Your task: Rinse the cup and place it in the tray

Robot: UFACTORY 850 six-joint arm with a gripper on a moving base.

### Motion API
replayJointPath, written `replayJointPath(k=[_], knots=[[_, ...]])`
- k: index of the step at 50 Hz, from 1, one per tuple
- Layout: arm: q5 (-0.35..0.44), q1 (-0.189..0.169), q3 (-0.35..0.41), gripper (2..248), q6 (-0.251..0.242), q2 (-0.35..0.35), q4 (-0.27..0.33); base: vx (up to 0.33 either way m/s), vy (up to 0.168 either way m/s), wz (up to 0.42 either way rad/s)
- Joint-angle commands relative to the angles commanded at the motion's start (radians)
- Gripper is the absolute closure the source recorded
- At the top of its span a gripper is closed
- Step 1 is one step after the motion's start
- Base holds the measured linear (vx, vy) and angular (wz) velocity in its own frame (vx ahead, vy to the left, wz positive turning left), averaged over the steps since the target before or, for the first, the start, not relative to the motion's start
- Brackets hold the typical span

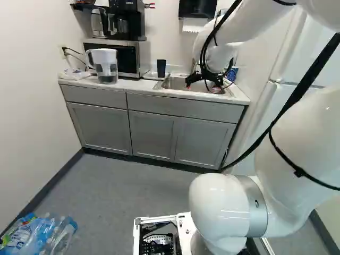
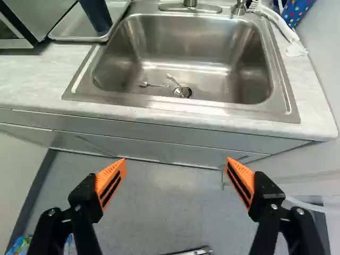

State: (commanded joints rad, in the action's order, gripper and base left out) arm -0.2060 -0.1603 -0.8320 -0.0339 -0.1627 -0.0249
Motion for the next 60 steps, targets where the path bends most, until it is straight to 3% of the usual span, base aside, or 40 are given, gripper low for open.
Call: replayJointPath(k=[60], knots=[[0.664,0.099,0.458,3,0.021,-0.072,0.015,0.000,0.000,0.000]])
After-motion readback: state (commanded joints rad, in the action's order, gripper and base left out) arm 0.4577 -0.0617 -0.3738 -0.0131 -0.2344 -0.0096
